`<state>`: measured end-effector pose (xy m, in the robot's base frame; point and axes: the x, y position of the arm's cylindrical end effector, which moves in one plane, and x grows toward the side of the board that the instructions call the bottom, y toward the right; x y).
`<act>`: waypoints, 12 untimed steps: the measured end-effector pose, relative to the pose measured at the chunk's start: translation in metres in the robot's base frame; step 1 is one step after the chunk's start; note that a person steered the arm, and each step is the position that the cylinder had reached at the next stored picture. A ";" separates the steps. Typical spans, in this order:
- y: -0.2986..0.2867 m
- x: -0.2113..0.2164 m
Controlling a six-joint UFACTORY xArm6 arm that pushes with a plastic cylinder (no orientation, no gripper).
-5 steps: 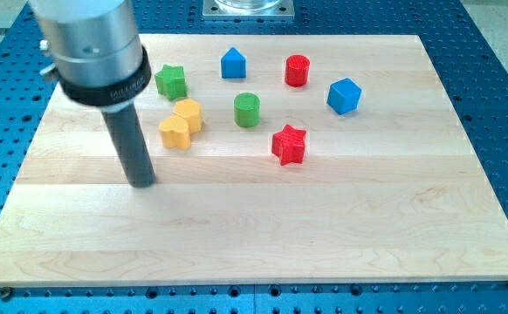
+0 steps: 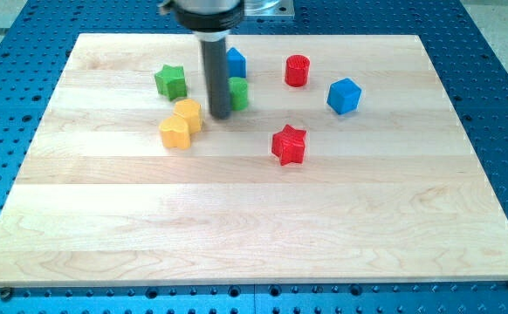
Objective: Place the green circle and triangle parallel to each other
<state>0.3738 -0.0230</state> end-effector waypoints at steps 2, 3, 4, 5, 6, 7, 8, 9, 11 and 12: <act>0.057 -0.029; -0.025 -0.029; -0.022 -0.029; -0.004 -0.045; -0.018 -0.061; -0.039 -0.073; -0.037 -0.114; -0.005 -0.123; 0.074 -0.080; 0.052 -0.091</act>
<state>0.2829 0.0294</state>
